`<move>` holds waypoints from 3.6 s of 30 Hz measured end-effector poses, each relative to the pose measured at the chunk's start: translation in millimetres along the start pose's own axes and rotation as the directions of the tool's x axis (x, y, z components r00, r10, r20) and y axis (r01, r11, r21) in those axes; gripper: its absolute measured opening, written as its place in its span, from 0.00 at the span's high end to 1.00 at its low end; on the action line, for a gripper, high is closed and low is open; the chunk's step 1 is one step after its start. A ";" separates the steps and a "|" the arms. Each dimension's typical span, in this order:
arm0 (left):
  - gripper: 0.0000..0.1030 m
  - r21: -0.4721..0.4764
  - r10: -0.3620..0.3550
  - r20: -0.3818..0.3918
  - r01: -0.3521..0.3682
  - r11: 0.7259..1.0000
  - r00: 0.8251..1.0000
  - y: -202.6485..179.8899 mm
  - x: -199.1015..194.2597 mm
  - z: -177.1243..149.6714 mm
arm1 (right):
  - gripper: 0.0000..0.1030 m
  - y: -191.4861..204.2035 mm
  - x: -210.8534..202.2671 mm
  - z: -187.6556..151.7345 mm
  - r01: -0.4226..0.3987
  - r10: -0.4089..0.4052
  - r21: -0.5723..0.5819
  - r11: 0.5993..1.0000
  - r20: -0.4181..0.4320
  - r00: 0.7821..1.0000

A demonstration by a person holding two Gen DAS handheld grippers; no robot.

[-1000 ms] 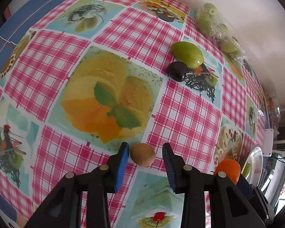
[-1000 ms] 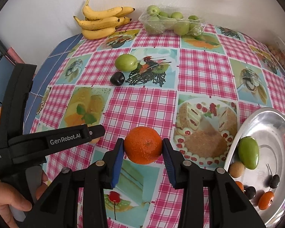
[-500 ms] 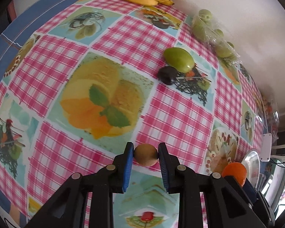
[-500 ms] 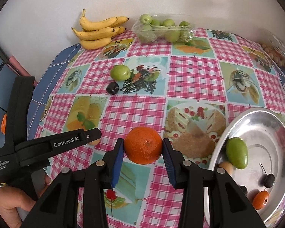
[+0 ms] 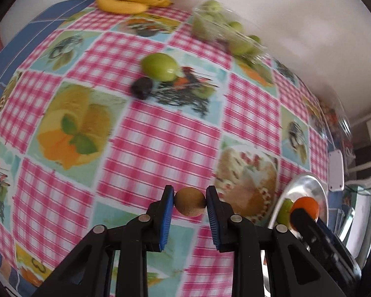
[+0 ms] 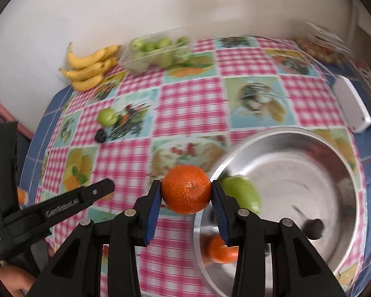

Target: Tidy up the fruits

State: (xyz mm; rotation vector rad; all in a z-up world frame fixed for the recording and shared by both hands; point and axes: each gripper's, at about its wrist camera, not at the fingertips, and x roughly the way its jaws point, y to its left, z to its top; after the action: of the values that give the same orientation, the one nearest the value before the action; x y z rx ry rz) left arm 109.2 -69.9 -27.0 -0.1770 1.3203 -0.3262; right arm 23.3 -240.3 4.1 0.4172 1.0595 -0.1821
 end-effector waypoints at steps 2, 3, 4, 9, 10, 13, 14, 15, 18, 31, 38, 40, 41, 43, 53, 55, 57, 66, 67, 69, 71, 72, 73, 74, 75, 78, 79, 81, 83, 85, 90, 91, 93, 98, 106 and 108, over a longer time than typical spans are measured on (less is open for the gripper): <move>0.72 0.024 -0.002 -0.004 0.002 1.000 1.000 -11.6 2.0 -4.5 | 0.60 -14.0 -3.4 0.0 0.008 -0.008 0.032 0.999 0.004 1.000; 0.73 0.034 -0.005 -0.006 0.005 0.999 1.000 -16.7 2.7 -6.5 | 0.60 -20.7 -4.9 -0.4 0.012 -0.013 0.048 0.999 0.006 1.000; 0.73 0.042 -0.007 -0.007 0.007 0.999 1.000 -21.6 2.5 -8.9 | 0.60 -30.2 -6.8 -0.8 0.019 -0.020 0.072 0.997 0.008 1.000; 0.73 0.102 -0.028 -0.012 0.029 0.994 1.000 -51.8 4.1 -21.1 | 0.60 -67.3 -13.6 -4.7 0.046 -0.048 0.160 0.986 0.010 0.999; 0.72 0.117 -0.031 -0.012 0.032 0.993 0.999 -57.6 4.1 -23.9 | 0.60 -76.9 -15.1 -6.0 0.049 -0.051 0.185 0.981 0.008 0.999; 0.73 0.173 -0.030 -0.003 0.031 0.984 1.000 -79.1 3.3 -34.6 | 0.59 -97.3 -16.3 -9.8 0.046 -0.047 0.236 0.971 -0.001 0.999; 0.73 0.192 -0.032 0.000 0.031 0.981 0.999 -86.3 3.7 -38.1 | 0.60 -104.1 -16.6 -11.5 0.053 -0.053 0.249 0.967 -0.005 0.999; 0.72 0.217 -0.035 0.002 0.034 0.976 0.999 -94.8 3.9 -42.5 | 0.60 -110.4 -16.8 -13.0 0.066 -0.066 0.257 0.964 -0.010 0.998; 0.72 0.274 -0.055 -0.003 0.053 0.960 0.998 -117.4 7.9 -52.9 | 0.59 -122.2 -17.1 -15.4 0.089 -0.087 0.269 0.959 -0.018 0.996; 0.72 0.359 -0.064 -0.058 0.081 0.930 0.996 -148.5 34.3 -72.9 | 0.59 -134.1 -8.0 -19.8 0.084 -0.074 0.289 0.953 -0.046 0.996; 0.72 0.359 -0.059 -0.069 0.080 0.930 0.996 -149.3 37.3 -73.4 | 0.59 -132.8 -4.2 -21.4 0.087 -0.073 0.287 0.954 -0.062 0.995; 0.72 0.357 -0.059 -0.072 0.081 0.931 0.996 -149.6 37.4 -73.1 | 0.59 -132.3 -4.4 -21.1 0.086 -0.072 0.286 0.954 -0.062 0.996; 0.71 0.355 -0.063 -0.076 0.086 0.931 0.995 -149.6 37.4 -72.9 | 0.59 -132.0 -4.6 -21.0 0.086 -0.072 0.286 0.954 -0.061 0.996; 0.71 0.354 -0.069 -0.083 0.094 0.930 0.994 -149.2 36.3 -72.9 | 0.59 -131.5 -5.1 -20.5 0.088 -0.074 0.286 0.954 -0.059 0.995; 0.68 0.345 -0.093 -0.073 0.112 0.932 0.993 -147.4 25.6 -68.0 | 0.59 -134.3 -20.0 -17.7 0.067 -0.064 0.305 0.950 -0.020 0.998; 0.68 0.337 -0.089 -0.068 0.107 0.936 0.994 -144.3 23.6 -65.6 | 0.59 -134.2 -25.7 -16.1 0.054 -0.057 0.308 0.950 0.001 0.998; 0.68 0.325 -0.079 -0.060 0.094 0.941 0.995 -140.4 22.0 -62.4 | 0.59 -133.2 -29.2 -14.9 0.052 -0.058 0.306 0.951 0.011 0.998; 0.39 0.220 0.006 -0.008 -0.005 0.976 1.000 -105.6 18.8 -42.8 | 0.56 -129.6 -19.8 -16.2 0.068 -0.065 0.285 0.956 -0.021 0.998; 0.37 0.207 0.020 -0.006 -0.018 0.978 1.000 -101.1 19.9 -41.8 | 0.49 -127.5 -17.3 -16.1 0.072 -0.067 0.276 0.958 -0.026 0.997; 0.34 0.176 0.054 -0.001 -0.053 0.983 0.999 -90.8 21.2 -38.0 | 0.35 -124.4 -14.5 -16.1 0.081 -0.075 0.257 0.963 -0.032 0.997; 0.26 0.155 0.086 0.004 -0.085 0.984 0.996 -81.6 22.6 -35.4 | 0.27 -120.7 -11.9 -16.0 0.090 -0.084 0.239 0.967 -0.035 0.996; 0.22 0.146 0.104 0.005 -0.103 0.984 0.995 -77.4 23.9 -34.0 | 0.27 -119.6 -11.1 -15.9 0.094 -0.088 0.233 0.968 -0.038 0.995; 0.21 0.142 0.116 0.005 -0.115 0.983 0.993 -73.9 24.7 -33.2 | 0.27 -117.8 -9.0 -16.1 0.101 -0.093 0.227 0.969 -0.043 0.995; 0.20 0.138 0.126 0.005 -0.125 0.982 0.992 -71.2 26.2 -32.1 | 0.27 -117.3 -7.9 -16.1 0.104 -0.096 0.224 0.969 -0.047 0.994; 0.19 0.130 0.138 0.007 -0.138 0.982 0.990 -67.3 27.1 -31.2 | 0.26 -116.6 -6.4 -16.4 0.108 -0.099 0.221 0.969 -0.053 0.994; 0.11 0.113 0.153 0.011 -0.153 0.982 0.988 -61.4 28.1 -30.0 | 0.26 -114.8 -2.7 -17.0 0.121 -0.110 0.208 0.971 -0.067 0.992; 0.09 0.109 0.155 0.012 -0.155 0.982 0.988 -60.3 27.8 -30.0 | 0.26 -114.2 -1.9 -17.3 0.124 -0.112 0.205 0.971 -0.069 0.991; 0.06 0.107 0.161 0.016 -0.162 0.981 0.987 -58.7 27.9 -29.4 | 0.22 -113.8 -1.3 -17.3 0.128 -0.116 0.200 0.971 -0.071 0.991; 0.02 0.107 0.166 0.024 -0.168 0.980 0.986 -58.1 27.3 -28.7 | 0.14 -113.7 -0.2 -17.5 0.134 -0.122 0.198 0.971 -0.073 0.990; 0.00 0.117 0.191 0.052 -0.196 0.974 0.980 -58.1 25.2 -28.8 | 0.14 -113.4 -0.1 -17.1 0.133 -0.122 0.194 0.972 -0.069 0.990; 0.00 0.122 0.214 0.086 -0.224 0.967 0.973 -55.8 23.2 -28.6 | 0.01 -112.1 0.4 -16.8 0.157 -0.149 0.176 0.972 -0.063 0.987; 0.00 0.122 0.213 0.085 -0.222 0.967 0.973 -55.9 24.4 -27.3 | 0.01 -111.8 0.3 -16.5 0.161 -0.153 0.172 0.972 -0.062 0.986; 0.00 0.126 0.217 0.087 -0.227 0.966 0.972 -55.0 24.7 -26.9 | 0.01 -112.2 -0.5 -16.3 0.163 -0.155 0.171 0.972 -0.056 0.986; 0.00 0.132 0.214 0.091 -0.225 0.965 0.973 -55.4 24.1 -26.7 | 0.01 -114.4 -3.3 -15.8 0.157 -0.152 0.186 0.970 -0.040 0.988; 0.00 0.158 0.179 0.066 -0.187 0.970 0.982 -62.5 24.0 -27.9 | 0.01 -115.4 -7.2 -17.0 0.144 -0.139 0.226 0.964 -0.038 0.990; 0.00 0.161 0.164 0.061 -0.172 0.972 0.985 -63.5 21.8 -27.5 | 0.01 -113.1 -7.9 -17.6 0.161 -0.155 0.217 0.963 -0.045 0.987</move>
State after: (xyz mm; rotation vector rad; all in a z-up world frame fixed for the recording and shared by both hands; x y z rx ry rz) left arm 78.7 -135.3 -34.0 0.0669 1.2463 -0.2840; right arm -33.4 -336.0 -24.0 0.5363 1.1043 -0.4399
